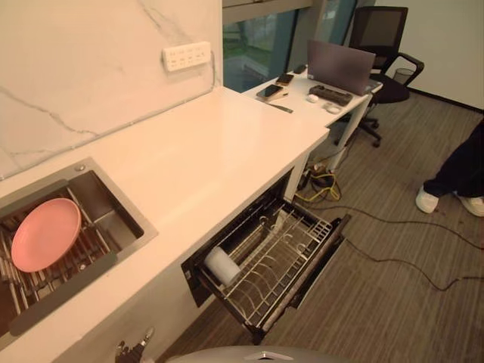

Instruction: Walk over to the sink, pick up the cup, carry it to the dishwasher, place the cup inside the dishwasher, then close the dishwasher door

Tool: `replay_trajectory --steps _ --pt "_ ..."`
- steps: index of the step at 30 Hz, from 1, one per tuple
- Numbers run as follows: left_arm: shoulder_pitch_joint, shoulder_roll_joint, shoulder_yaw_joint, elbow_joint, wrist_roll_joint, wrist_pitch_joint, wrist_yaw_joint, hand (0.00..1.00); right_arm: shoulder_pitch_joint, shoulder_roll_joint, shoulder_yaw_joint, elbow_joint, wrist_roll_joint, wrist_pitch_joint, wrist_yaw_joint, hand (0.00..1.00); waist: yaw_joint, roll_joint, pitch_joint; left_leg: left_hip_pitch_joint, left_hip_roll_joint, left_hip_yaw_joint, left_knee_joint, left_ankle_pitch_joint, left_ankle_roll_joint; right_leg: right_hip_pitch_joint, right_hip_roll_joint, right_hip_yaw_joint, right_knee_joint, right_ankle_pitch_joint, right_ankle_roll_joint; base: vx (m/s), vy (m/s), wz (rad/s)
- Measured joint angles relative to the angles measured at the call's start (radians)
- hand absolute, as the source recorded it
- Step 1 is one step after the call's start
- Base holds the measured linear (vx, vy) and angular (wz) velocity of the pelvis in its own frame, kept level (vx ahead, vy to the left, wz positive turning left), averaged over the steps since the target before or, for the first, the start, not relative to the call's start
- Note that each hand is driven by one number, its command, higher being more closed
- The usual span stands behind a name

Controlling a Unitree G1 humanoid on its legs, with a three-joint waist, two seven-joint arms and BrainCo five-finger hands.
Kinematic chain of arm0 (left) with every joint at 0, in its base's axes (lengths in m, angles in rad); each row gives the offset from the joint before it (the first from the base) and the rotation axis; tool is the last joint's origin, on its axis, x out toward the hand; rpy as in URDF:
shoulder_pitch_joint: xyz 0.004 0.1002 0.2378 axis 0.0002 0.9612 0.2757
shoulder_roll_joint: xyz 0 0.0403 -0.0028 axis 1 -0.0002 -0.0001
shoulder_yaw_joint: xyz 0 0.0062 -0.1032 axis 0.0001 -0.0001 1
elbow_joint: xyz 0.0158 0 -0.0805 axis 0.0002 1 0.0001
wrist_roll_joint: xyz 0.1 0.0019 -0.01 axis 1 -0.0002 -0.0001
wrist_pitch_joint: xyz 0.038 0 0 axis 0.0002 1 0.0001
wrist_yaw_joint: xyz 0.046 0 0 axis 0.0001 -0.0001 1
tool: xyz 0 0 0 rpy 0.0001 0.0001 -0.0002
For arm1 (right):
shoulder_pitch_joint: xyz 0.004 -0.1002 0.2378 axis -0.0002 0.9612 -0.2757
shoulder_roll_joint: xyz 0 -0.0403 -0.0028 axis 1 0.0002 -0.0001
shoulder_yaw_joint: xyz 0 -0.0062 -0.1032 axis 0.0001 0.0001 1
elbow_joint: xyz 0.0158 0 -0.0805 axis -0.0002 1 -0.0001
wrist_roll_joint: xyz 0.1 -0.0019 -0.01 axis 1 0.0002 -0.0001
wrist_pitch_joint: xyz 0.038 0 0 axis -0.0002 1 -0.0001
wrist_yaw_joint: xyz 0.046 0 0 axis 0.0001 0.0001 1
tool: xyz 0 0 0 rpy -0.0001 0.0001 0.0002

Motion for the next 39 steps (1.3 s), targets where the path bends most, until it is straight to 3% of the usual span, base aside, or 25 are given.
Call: replay_trajectory --steps 4,11,14,16,20,29,30,36,39 --pt "-0.006 -0.001 -0.002 0.017 -0.002 0.012 -0.001 0.0 -0.038 -0.001 0.036 -0.011 0.048 -0.08 -0.118 0.0 0.008 -0.004 -0.001 0.02 -0.001 0.011 -0.028 0.011 -0.004 0.001 0.004 0.005 0.0 -0.001 -0.001 0.0 0.008 -0.05" --pt "-0.006 0.014 -0.043 0.018 -0.009 0.017 0.0 0.0 -0.059 0.0 0.036 -0.059 0.154 -0.156 -0.134 0.0 0.013 -0.01 0.005 0.045 -0.002 0.014 -0.045 0.012 -0.005 0.018 0.006 0.005 0.0 -0.006 -0.001 0.0 0.005 0.0" --pt "0.0 0.016 -0.071 0.004 -0.009 0.042 0.01 0.0 -0.027 -0.002 0.121 -0.327 0.17 -0.23 -0.169 0.0 0.005 -0.008 0.017 0.053 -0.004 0.015 -0.048 0.012 -0.005 0.025 0.003 0.003 0.0 -0.008 0.001 0.0 0.0 0.0" --pt "0.025 0.015 -0.105 -0.048 -0.008 0.056 0.021 0.0 -0.013 -0.002 0.167 -0.545 0.107 -0.291 -0.198 0.0 0.008 -0.005 0.019 0.053 -0.001 0.015 -0.05 0.012 -0.006 0.025 0.005 0.0 0.0 -0.011 0.003 0.0 0.0 0.0" --pt "0.06 0.014 -0.124 -0.097 -0.005 0.061 0.022 0.0 -0.021 -0.003 0.192 -0.65 0.03 -0.36 -0.191 0.0 0.017 -0.004 0.022 0.053 0.002 0.016 -0.055 0.013 -0.007 0.027 0.007 -0.007 0.0 -0.016 0.006 0.01 0.008 0.05" --pt "0.102 0.003 -0.129 -0.149 -0.001 0.062 0.013 0.0 0.069 0.007 0.195 -0.845 -0.019 -0.377 -0.093 0.0 0.006 -0.003 0.034 0.027 0.003 0.043 0.0 -0.013 0.001 0.015 0.001 0.002 0.0 -0.017 0.008 0.01 0.017 -0.03" --pt "0.144 -0.007 -0.158 -0.18 0.0 0.057 -0.001 0.0 0.125 0.007 0.232 -0.993 -0.019 -0.384 -0.046 0.0 -0.012 0.03 0.032 0.017 0.008 0.056 0.026 -0.027 0.008 0.008 0.009 0.007 0.0 -0.016 0.008 -0.01 0.005 -0.05" --pt "0.145 -0.008 -0.154 -0.179 0.0 0.048 -0.006 0.0 0.097 0.001 0.231 -1.014 -0.015 -0.383 -0.046 0.0 -0.004 0.029 0.033 0.012 0.001 0.046 0.026 -0.028 0.009 0.012 -0.004 0.0 0.007 -0.013 0.01 0.0 0.0 0.04" --pt "0.148 -0.022 -0.121 -0.177 0.001 0.028 -0.03 0.0 0.03 -0.023 0.23 -1.102 -0.003 -0.382 -0.035 0.0 -0.004 0.027 0.032 -0.002 -0.013 0.037 0.031 -0.043 0.026 0.009 -0.017 0.002 0.008 -0.012 0.02 -0.01 0.014 0.09"
